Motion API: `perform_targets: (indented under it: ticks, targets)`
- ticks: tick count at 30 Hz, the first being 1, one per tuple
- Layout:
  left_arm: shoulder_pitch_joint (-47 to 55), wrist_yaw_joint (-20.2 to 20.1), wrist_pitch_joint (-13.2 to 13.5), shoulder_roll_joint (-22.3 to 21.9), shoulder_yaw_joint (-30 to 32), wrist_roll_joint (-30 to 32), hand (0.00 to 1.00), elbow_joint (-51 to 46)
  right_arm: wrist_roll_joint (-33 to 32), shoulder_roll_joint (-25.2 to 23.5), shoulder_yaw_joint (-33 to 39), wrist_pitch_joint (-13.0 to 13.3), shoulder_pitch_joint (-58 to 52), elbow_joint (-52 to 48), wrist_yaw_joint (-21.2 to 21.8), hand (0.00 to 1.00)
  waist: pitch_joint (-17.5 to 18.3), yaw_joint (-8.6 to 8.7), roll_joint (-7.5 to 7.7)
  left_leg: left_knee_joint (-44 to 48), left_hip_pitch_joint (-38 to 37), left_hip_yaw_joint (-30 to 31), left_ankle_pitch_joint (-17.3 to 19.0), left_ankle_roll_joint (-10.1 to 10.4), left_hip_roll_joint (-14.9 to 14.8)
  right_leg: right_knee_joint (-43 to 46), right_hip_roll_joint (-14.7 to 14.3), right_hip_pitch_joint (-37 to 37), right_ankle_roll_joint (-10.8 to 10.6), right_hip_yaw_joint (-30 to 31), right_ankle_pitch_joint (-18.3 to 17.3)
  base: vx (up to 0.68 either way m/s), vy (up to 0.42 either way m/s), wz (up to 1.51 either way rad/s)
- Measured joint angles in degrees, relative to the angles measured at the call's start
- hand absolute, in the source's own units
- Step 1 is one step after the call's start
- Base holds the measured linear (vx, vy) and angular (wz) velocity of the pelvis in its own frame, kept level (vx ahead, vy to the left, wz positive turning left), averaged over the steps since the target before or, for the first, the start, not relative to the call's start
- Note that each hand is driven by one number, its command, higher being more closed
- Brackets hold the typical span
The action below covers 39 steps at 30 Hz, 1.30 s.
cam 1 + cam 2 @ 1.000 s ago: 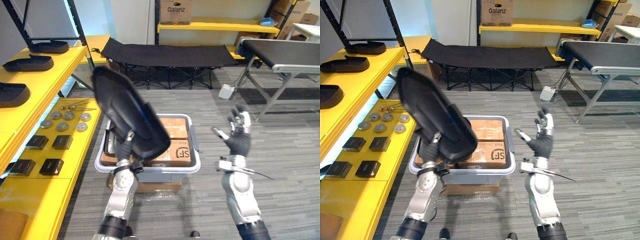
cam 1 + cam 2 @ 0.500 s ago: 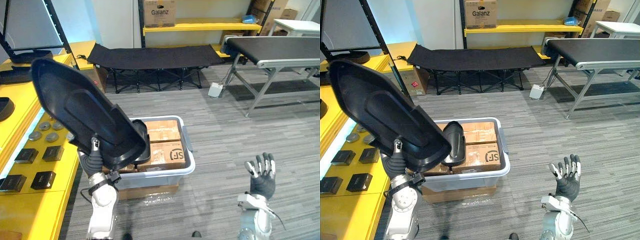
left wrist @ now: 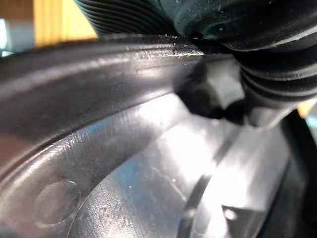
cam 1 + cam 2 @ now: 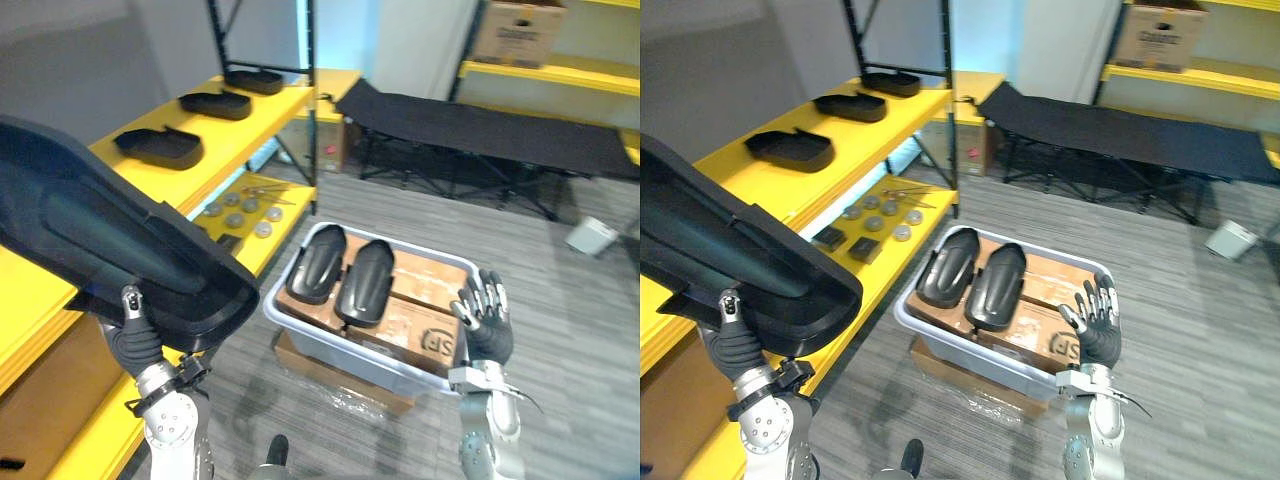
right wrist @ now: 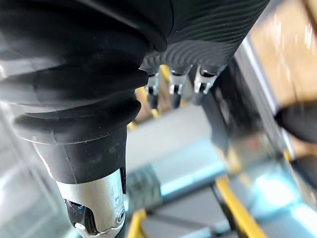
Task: Walk over and take plastic housings, then place them on the shelf
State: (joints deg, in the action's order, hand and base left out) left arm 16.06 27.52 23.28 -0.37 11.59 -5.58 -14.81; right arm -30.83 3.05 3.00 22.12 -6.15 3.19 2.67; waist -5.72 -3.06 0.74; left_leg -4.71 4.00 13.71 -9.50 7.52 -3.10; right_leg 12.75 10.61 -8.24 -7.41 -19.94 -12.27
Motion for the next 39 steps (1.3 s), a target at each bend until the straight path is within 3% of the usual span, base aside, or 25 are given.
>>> perform_targets:
  ticks: [4,7,9,10,11,12,13,14,15,16,18,20,21,22,23,26,28,29,32,34,36,37,38,39]
  targets:
    - [3.20,-0.10,-0.01,-0.17,4.68,-0.34,1.00,-1.31,1.85,1.01,-4.75,-0.18,5.80,1.94,-0.07,0.00,-1.31,-2.73,0.87,0.04,-0.04,2.08,0.01,-0.01,0.98,-1.49,0.09,-2.27,-0.02,-2.07,-0.37,0.04,-0.044,0.27]
    - [3.86,-2.47,0.01,-0.27,6.59,-1.44,1.00,-1.33,3.08,1.12,-6.16,-1.86,7.54,1.94,-0.45,0.00,-3.53,-3.10,1.61,1.58,0.49,4.08,0.11,-0.14,2.38,-1.48,0.25,-4.82,-0.16,-4.49,-2.01,-0.01,-0.053,0.76]
    - [3.88,-7.01,0.08,-0.47,6.90,-4.05,1.00,-0.82,4.80,1.43,-5.06,-3.38,7.02,1.86,-2.75,0.00,-4.31,-2.06,1.54,4.56,3.70,-4.94,1.51,-6.42,1.91,-2.26,0.17,-7.65,-0.58,-11.30,-2.01,-0.04,-0.025,1.53]
    - [2.99,-9.75,0.29,-0.39,5.90,-5.32,1.00,0.25,5.14,2.02,-2.79,-4.32,6.09,1.81,-4.04,0.00,-4.88,-0.94,1.12,6.81,5.29,-14.44,2.33,-9.66,0.27,-2.60,0.06,-9.84,-0.95,-15.49,-1.76,-0.03,0.009,2.14]
    - [2.00,-11.96,0.45,-0.36,3.96,-5.40,1.00,1.70,6.31,2.93,0.06,-4.88,4.49,1.61,-5.47,0.00,-5.12,-0.10,0.71,8.77,6.51,-23.57,3.99,-12.03,-1.33,-2.77,0.22,-11.59,-0.98,-18.98,-1.74,-0.01,0.030,2.06]
    - [1.63,-13.07,0.59,-0.32,2.86,-5.54,1.00,2.27,6.93,3.39,1.41,-4.93,3.71,1.53,-5.90,0.00,-5.10,0.21,0.39,9.72,7.15,-27.86,4.74,-12.79,-2.12,-2.88,0.33,-12.11,-0.98,-20.28,-1.74,0.02,0.065,1.88]
    - [1.37,-14.76,0.81,-0.29,0.81,-5.85,1.00,2.81,7.11,4.28,3.40,-4.92,2.66,1.46,-6.53,0.00,-5.10,0.84,-0.15,11.11,8.56,-34.72,5.36,-12.35,-3.73,-3.00,0.56,-12.27,-0.98,-21.73,-1.74,0.02,0.054,1.26]
    - [1.22,-15.14,0.82,-0.24,0.05,-5.85,1.00,2.86,7.40,4.52,4.30,-4.81,2.29,1.52,-6.54,0.00,-5.12,0.89,-0.74,11.88,9.26,-36.64,5.18,-12.10,-4.26,-3.03,0.93,-12.17,-0.99,-22.10,-1.77,0.03,0.102,1.04]
    - [1.08,-15.34,0.75,-0.24,-1.94,-5.75,1.00,2.95,8.38,4.69,6.06,-4.73,2.06,1.60,-6.51,0.00,-5.63,0.71,-2.41,13.01,9.89,-37.92,4.40,-10.92,-4.58,-2.68,0.92,-12.14,-1.00,-22.14,-2.10,0.02,0.100,0.34]
    - [1.07,-15.31,0.22,-0.15,-2.80,-5.70,1.00,3.19,9.42,4.58,6.13,-4.66,1.78,1.63,-6.37,0.00,-5.84,0.78,-2.96,13.24,9.86,-38.01,3.01,-9.04,-4.46,-2.48,1.38,-12.08,-0.99,-21.35,-2.16,0.02,0.129,0.05]
    - [0.44,-15.35,0.06,0.19,-3.06,-5.66,1.00,3.85,10.42,3.77,5.20,-4.41,1.03,1.61,-6.01,0.00,-6.25,0.82,-2.41,13.79,8.82,-39.41,2.83,-8.81,-4.01,-2.38,3.15,-11.95,-0.98,-18.63,-2.15,0.03,0.126,-0.41]
    - [-0.15,-15.31,0.02,0.71,-2.61,-5.68,1.00,3.92,10.47,2.93,5.26,-3.63,0.67,1.60,-4.76,0.00,-7.31,0.80,-0.68,15.27,8.48,-39.17,3.53,-8.48,-3.93,-2.12,4.37,-11.25,-1.01,-16.05,-2.14,0.00,0.127,-0.57]
    - [-0.09,-15.32,-0.02,1.41,-2.16,-5.75,1.00,4.16,10.39,2.91,5.27,-3.39,0.79,1.57,-3.96,0.00,-7.98,0.48,0.38,18.14,8.75,-35.72,3.64,-7.41,-3.80,-1.32,4.88,-10.61,-1.03,-13.65,-2.10,-0.03,0.058,-0.91]
    - [0.41,-15.37,-0.02,1.76,-1.17,-5.86,1.00,4.71,10.24,3.09,5.30,-3.28,1.09,1.11,-2.77,0.00,-8.14,-0.14,0.52,21.16,9.64,-28.24,5.16,-4.82,-4.26,-1.61,4.57,-10.14,-1.04,-11.08,-2.11,-0.03,0.018,-0.99]
    - [0.74,-15.33,-0.06,1.97,-0.73,-5.95,1.00,4.81,10.18,3.09,5.30,-3.13,1.21,0.66,-2.26,0.00,-8.18,-0.18,0.44,21.51,9.61,-26.92,5.87,-3.91,-4.42,-2.01,4.40,-10.02,-1.16,-10.08,-2.06,-0.01,-0.034,-0.74]
    - [0.77,-15.67,-0.09,2.15,-0.70,-6.92,1.00,4.81,10.24,3.03,5.56,-2.34,0.62,-0.42,-0.74,0.00,-8.22,1.10,0.21,18.40,9.46,-27.09,4.59,-4.05,-4.23,-2.74,4.36,-8.38,-2.56,-9.05,-1.65,-0.05,0.012,-0.17]
    - [0.71,-15.57,-0.08,1.83,-1.20,-7.45,1.00,4.73,10.23,3.00,5.10,-2.34,-0.41,-0.57,0.07,0.00,-8.22,1.38,-0.38,12.67,8.30,-26.84,1.10,-4.27,-3.41,-2.51,4.19,-7.44,-2.63,-9.66,-1.69,-0.09,-0.001,0.20]
    - [0.76,-15.25,0.00,1.12,-1.24,-7.38,1.00,4.61,10.16,2.98,4.38,-2.31,-0.35,-0.59,0.43,0.00,-8.56,1.36,-1.46,9.39,7.71,-26.57,-0.61,-4.48,-3.10,-1.87,3.86,-6.70,-2.71,-10.04,-1.77,-0.09,0.009,0.24]
    - [1.58,-14.61,0.07,-0.33,-1.24,-7.09,1.00,3.94,9.03,2.83,2.98,-1.92,-0.23,-0.54,1.92,0.00,-9.05,0.51,-2.85,8.42,8.40,-25.76,-1.04,-4.50,-2.55,-0.27,4.28,-5.85,-3.22,-11.31,-3.03,-0.07,0.024,0.25]
    - [1.83,-13.69,0.11,-0.17,-0.92,-6.60,1.00,3.26,9.11,2.09,2.09,-0.97,0.12,-0.31,2.44,0.00,-9.27,-0.10,-2.64,10.35,10.20,-25.19,-0.59,-4.97,-1.98,0.07,5.12,-6.05,-3.42,-12.95,-4.04,0.02,0.051,0.38]
    - [1.81,-12.75,0.11,-0.12,1.27,-5.19,1.00,1.35,9.14,1.24,0.43,0.56,1.56,-0.13,2.49,0.00,-9.94,-1.71,-1.52,16.01,12.41,-25.28,2.66,-5.89,-1.03,0.98,6.69,-6.51,-2.58,-13.19,-5.34,0.10,0.080,0.19]
    - [1.77,-12.84,0.12,-0.04,2.75,-4.93,1.00,0.05,9.10,0.59,0.20,1.06,1.97,-0.16,2.56,0.00,-10.63,-2.43,-0.11,20.43,13.13,-25.32,6.29,-6.88,0.28,2.27,7.69,-8.16,-1.74,-14.21,-5.12,0.16,0.075,0.24]
    - [1.71,-12.94,0.20,-0.11,3.40,-4.65,1.00,-0.34,9.10,0.58,0.11,1.47,2.06,-0.12,2.70,0.00,-10.55,-2.49,-0.28,22.09,13.54,-24.79,8.15,-6.59,0.59,5.33,8.35,-7.88,-0.35,-13.64,-4.73,0.24,0.140,0.67]
    - [1.24,-13.06,0.22,0.08,3.98,-4.56,1.00,-0.24,9.09,0.62,0.10,1.89,1.82,-0.04,3.15,0.00,-10.57,-2.24,-0.34,24.64,13.96,-22.46,10.10,-6.86,1.57,14.28,9.66,-5.28,4.15,-9.82,-2.27,0.32,0.201,0.88]
